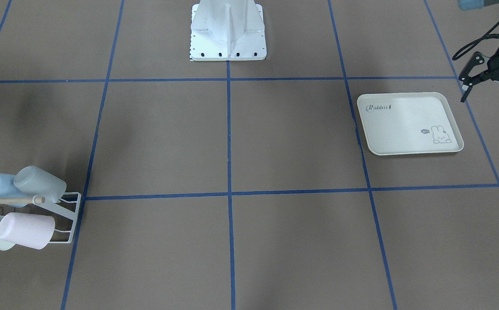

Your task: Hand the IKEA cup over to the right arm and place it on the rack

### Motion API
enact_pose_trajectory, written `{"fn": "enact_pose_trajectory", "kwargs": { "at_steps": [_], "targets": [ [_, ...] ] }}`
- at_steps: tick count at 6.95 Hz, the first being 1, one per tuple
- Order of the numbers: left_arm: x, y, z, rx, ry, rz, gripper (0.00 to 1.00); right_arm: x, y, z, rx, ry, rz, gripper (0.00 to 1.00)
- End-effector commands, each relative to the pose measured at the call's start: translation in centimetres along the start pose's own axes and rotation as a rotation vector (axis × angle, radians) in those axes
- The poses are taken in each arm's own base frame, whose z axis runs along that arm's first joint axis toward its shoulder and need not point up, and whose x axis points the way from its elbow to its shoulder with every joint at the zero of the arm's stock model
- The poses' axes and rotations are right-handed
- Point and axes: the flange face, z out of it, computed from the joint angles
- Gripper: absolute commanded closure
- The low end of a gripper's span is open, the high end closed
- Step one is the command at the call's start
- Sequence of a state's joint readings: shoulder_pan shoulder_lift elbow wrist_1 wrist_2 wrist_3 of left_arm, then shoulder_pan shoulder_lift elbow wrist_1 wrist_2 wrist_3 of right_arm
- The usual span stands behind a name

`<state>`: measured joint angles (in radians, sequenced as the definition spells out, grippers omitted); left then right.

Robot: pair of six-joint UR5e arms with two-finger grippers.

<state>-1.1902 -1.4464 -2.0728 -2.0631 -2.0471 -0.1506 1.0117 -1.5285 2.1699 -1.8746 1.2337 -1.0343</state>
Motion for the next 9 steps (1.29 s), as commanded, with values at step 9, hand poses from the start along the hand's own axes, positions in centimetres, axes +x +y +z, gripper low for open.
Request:
{"fn": "enact_pose_trajectory", "kwargs": {
  "at_steps": [9],
  "targets": [
    [0.1,-0.2,-0.3,0.005,0.005,-0.002,0.0,0.9,-12.6,4.1,-0.126,0.168,-0.026,0.97]
  ]
}}
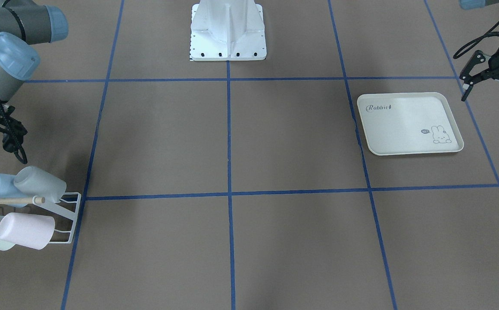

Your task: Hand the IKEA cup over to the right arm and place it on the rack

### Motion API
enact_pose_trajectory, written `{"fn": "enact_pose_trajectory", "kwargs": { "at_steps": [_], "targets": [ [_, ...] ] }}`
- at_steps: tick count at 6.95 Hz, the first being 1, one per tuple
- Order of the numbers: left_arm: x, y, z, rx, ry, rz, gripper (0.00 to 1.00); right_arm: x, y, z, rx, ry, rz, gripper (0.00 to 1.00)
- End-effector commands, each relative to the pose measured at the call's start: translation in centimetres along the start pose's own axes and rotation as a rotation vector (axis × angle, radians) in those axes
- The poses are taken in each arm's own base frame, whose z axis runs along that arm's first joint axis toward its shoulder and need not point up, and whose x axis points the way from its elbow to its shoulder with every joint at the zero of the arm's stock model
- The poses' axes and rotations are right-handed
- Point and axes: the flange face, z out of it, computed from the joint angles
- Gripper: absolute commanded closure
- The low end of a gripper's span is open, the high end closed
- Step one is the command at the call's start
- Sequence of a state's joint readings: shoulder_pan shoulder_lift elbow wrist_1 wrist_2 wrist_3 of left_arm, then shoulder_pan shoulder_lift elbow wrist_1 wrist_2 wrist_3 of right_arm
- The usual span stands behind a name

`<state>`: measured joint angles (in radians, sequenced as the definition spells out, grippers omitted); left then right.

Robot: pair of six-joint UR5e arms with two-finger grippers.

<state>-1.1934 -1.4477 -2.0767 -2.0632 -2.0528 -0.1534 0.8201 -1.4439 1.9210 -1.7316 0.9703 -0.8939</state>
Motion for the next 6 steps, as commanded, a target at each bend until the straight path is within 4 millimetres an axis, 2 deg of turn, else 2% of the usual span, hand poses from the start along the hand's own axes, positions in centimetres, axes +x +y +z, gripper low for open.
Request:
{"fn": "enact_pose_trajectory", "kwargs": {
  "at_steps": [1,6],
  "targets": [
    [0.0,-0.1,-0.1,0.002,0.0,0.001,0.0,-1.1,-0.8,0.1,0.0,-0.005,-0.001,0.96],
    [0.0,0.0,0.1,-0.002,0.002,0.0,0.0,-2.4,-2.3,1.5,-0.015,-0.028,-0.041,0.94]
  ]
}}
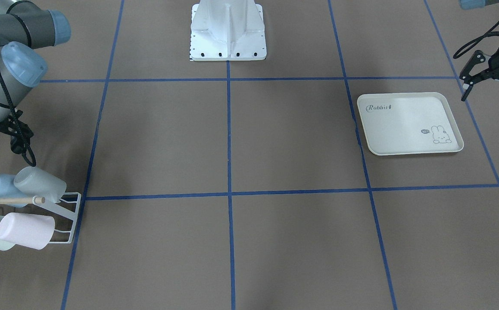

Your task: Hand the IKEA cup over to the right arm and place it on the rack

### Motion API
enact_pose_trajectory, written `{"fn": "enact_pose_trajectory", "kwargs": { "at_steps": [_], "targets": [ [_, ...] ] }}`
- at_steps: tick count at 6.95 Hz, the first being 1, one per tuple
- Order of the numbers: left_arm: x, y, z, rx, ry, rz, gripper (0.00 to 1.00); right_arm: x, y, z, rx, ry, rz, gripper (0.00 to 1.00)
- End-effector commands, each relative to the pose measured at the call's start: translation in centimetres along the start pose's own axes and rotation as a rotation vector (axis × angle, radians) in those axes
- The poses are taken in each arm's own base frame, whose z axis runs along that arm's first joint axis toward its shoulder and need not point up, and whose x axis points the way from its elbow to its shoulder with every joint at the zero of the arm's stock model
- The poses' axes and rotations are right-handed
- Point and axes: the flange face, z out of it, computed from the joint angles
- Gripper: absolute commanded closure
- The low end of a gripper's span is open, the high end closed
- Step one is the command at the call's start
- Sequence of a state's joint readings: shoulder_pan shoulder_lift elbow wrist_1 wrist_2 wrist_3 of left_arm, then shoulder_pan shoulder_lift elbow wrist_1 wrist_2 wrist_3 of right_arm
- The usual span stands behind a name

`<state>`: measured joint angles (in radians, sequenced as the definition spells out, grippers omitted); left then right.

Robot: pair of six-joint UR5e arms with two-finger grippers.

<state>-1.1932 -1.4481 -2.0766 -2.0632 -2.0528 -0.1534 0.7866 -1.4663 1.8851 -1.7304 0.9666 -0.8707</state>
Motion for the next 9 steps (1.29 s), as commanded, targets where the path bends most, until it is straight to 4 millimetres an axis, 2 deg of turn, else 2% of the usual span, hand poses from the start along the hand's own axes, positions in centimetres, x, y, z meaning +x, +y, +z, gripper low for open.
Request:
{"fn": "enact_pose_trajectory", "kwargs": {
  "at_steps": [1,3,6,9],
  "targets": [
    [0.0,0.0,0.1,-0.001,0.0,-0.004,0.0,-0.3,-0.5,0.4,-0.005,-0.007,-0.012,0.93],
    [0.1,-0.2,0.2,0.003,0.004,-0.021,0.0,-0.6,-1.1,1.0,-0.025,-0.004,-0.028,0.9],
    [0.0,-0.1,0.2,0.004,0.003,-0.021,0.0,-0.5,-2.2,0.4,-0.015,0.005,-0.044,0.86],
    [0.0,-0.1,0.3,0.002,0.004,-0.021,0.0,-1.0,-3.0,0.8,-0.02,-0.002,-0.07,0.82]
  ]
}}
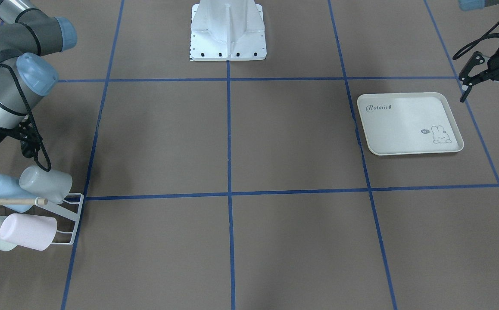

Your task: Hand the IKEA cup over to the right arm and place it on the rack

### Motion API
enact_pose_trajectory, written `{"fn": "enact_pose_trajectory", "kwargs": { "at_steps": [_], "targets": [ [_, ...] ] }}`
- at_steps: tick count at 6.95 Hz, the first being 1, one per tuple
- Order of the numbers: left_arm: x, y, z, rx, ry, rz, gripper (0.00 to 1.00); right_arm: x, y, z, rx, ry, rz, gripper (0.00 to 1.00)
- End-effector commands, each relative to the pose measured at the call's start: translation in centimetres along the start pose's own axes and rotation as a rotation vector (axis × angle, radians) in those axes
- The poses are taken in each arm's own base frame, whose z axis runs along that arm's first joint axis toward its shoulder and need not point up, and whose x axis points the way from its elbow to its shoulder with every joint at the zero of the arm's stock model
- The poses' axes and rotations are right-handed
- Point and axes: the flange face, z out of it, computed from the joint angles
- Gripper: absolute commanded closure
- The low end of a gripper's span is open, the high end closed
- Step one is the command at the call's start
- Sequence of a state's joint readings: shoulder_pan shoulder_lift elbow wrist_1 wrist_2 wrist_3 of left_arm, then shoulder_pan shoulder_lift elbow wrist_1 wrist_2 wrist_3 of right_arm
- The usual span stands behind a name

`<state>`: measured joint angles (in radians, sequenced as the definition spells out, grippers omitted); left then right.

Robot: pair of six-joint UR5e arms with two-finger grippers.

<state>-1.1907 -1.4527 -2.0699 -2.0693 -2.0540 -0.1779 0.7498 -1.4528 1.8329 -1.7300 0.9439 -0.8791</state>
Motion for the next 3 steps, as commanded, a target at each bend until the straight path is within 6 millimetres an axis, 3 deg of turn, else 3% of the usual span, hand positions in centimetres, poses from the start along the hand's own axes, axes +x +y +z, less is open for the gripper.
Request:
{"fn": "enact_pose_trajectory", "kwargs": {
  "at_steps": [1,3],
  "targets": [
    [0.02,-0.06,0.02,0.001,0.0,-0.005,0.0,-0.1,-0.19,0.21,-0.012,0.004,-0.014,0.82],
    [0.04,-0.14,0.0,0.002,0.001,-0.019,0.0,-0.12,-0.24,0.35,-0.026,0.011,-0.043,0.77]
  ]
}}
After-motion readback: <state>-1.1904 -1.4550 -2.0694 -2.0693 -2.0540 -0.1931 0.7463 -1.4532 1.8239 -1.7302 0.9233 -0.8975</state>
